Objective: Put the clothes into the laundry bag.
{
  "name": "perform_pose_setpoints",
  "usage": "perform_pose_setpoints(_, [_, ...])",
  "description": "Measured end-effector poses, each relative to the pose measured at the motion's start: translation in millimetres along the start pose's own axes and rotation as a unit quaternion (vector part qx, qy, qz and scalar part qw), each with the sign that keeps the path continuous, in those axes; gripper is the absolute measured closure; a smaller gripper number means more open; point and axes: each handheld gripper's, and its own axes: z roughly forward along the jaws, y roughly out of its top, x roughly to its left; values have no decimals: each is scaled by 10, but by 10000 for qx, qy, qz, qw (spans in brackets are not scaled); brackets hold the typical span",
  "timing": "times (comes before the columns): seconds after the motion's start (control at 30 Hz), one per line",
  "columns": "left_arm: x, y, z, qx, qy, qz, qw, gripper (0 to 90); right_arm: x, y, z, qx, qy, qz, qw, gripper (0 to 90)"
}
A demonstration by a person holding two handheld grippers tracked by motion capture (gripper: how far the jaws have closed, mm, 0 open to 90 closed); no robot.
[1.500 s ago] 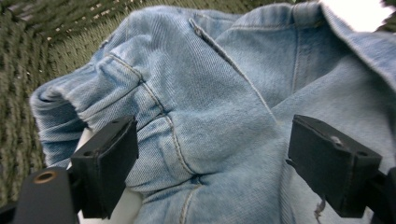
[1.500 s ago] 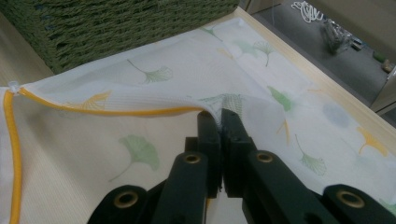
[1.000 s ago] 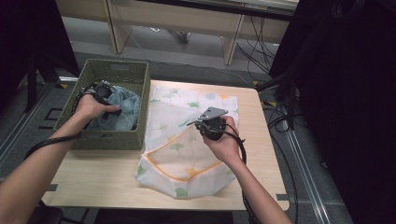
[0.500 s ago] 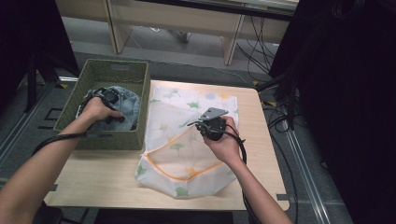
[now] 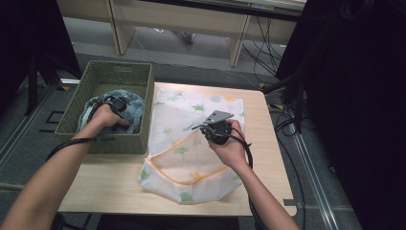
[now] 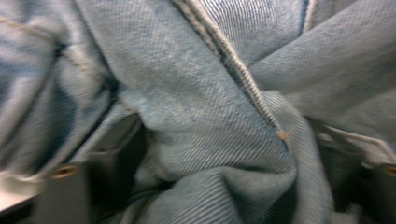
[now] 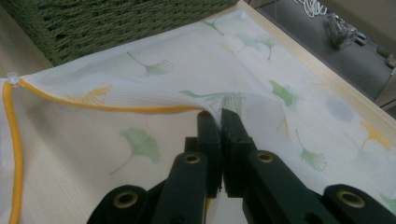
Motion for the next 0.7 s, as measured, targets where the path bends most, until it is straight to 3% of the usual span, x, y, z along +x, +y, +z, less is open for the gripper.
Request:
perform_pose_setpoints(0.13, [2,-7,-19,-12,-85,78,9999,479,-6,-9,6,4,3,-2,10000,891])
perform_pose_setpoints(0.23, [9,-3,-48,-13,-8,150,9999,676,-10,-11,5,-9,-5,-41,10000,891])
perform_pose_setpoints(0.3, [26,-9,-56,-41,-21,118,9999,725,-18,-14,3,8,6,5,10000,892])
perform_pose_setpoints(0.43, [93,-18,-119,-137,-129,38,9998,748,-34,-20,8,21,40,22,10000,895])
perform_pose_setpoints(0.57, [168,-43,-232,-495,-175,-209,9984,753,-40,-25,11,16,47,65,10000,895])
perform_pose_setpoints(0.7, [220,-119,-349,-1141,-107,-495,9922,753,-51,-21,-8,3,29,70,10000,895])
